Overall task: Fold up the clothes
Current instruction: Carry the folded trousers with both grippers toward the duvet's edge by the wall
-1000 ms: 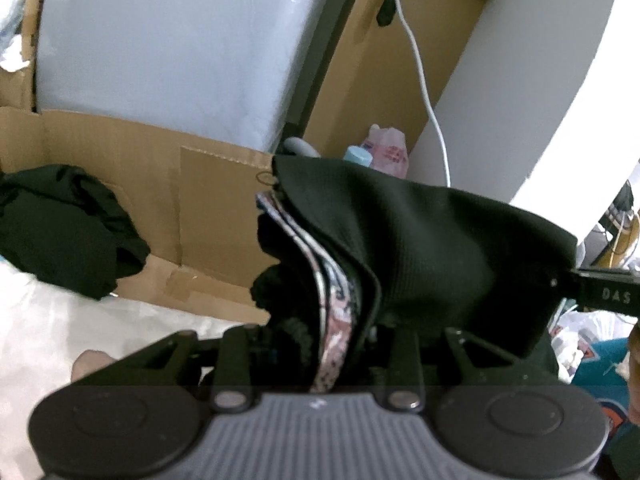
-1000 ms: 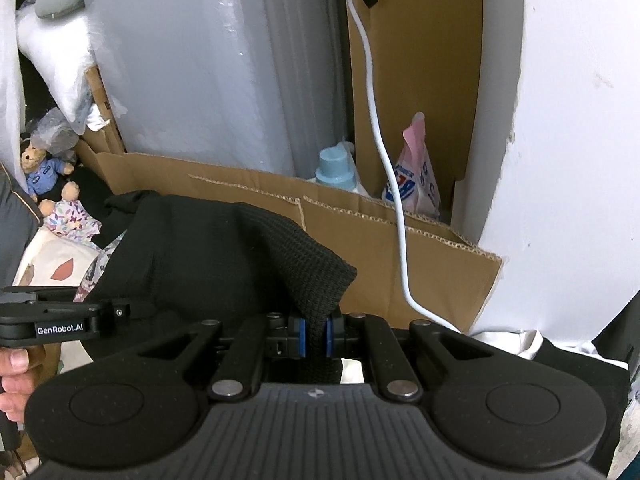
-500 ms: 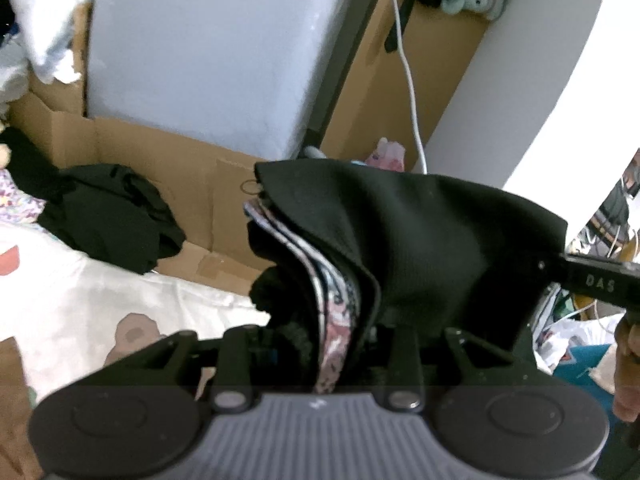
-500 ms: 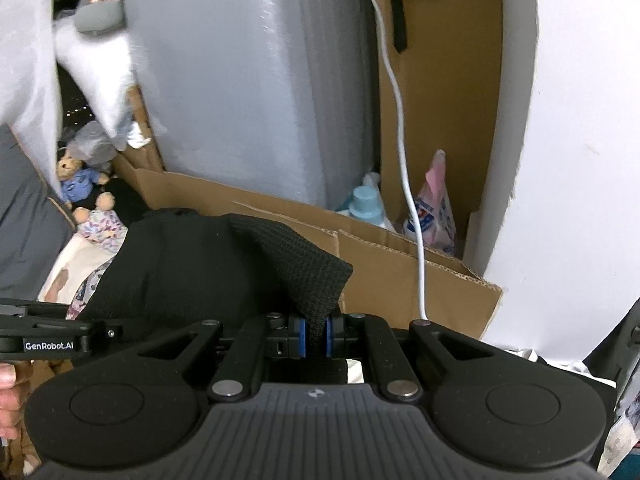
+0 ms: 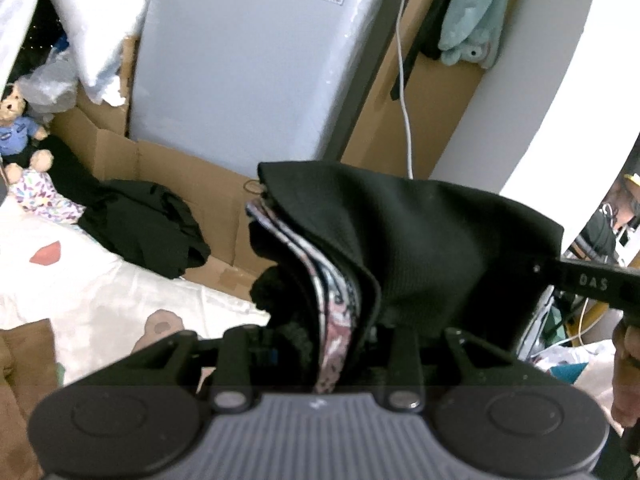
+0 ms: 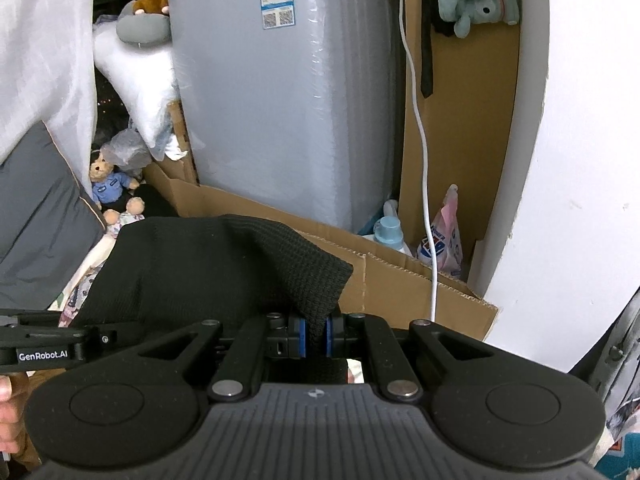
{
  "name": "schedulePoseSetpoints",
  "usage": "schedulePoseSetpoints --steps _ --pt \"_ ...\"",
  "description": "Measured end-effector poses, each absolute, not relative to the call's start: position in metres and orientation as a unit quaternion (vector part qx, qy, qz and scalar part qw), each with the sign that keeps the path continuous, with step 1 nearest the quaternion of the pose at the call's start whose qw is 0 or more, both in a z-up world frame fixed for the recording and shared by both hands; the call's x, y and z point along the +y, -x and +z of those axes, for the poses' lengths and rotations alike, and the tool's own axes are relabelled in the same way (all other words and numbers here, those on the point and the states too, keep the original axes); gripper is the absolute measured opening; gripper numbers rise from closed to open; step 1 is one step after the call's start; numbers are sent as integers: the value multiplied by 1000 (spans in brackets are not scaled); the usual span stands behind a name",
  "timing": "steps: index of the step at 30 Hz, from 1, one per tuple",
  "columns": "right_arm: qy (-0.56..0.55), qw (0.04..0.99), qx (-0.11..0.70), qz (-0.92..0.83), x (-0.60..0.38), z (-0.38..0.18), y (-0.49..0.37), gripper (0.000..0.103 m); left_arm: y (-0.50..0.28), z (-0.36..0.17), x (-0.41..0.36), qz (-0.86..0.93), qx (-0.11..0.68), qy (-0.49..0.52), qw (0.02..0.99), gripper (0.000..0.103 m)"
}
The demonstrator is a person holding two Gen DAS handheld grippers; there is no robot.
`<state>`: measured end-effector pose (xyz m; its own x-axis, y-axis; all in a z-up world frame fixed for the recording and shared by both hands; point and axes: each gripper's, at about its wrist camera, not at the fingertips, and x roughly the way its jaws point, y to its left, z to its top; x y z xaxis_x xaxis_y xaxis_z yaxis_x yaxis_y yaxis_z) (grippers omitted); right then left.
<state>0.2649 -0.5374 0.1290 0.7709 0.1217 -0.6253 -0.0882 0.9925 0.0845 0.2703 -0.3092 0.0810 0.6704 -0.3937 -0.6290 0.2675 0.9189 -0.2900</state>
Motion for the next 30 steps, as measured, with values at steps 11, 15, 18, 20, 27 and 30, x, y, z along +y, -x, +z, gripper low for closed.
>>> schedulePoseSetpoints --steps 11,15,18,20,27,30 --pt "-19 942 330 58 -526 143 -236 9 -238 83 -299 -165 356 111 913 35" --pt "-13 940 335 62 -525 143 -225 9 -226 83 -297 -162 358 119 912 35" --pt "-9 941 332 65 -525 145 -215 9 -218 86 -298 -163 353 121 913 35" --pt "-8 941 331 67 -526 147 -210 9 -214 88 -299 -162 351 123 914 35" --pt "-2 943 326 63 -534 154 -191 9 -197 94 -309 -167 347 124 914 35" --pt "-3 945 322 59 -540 157 -181 9 -188 97 -314 -169 344 123 915 35"
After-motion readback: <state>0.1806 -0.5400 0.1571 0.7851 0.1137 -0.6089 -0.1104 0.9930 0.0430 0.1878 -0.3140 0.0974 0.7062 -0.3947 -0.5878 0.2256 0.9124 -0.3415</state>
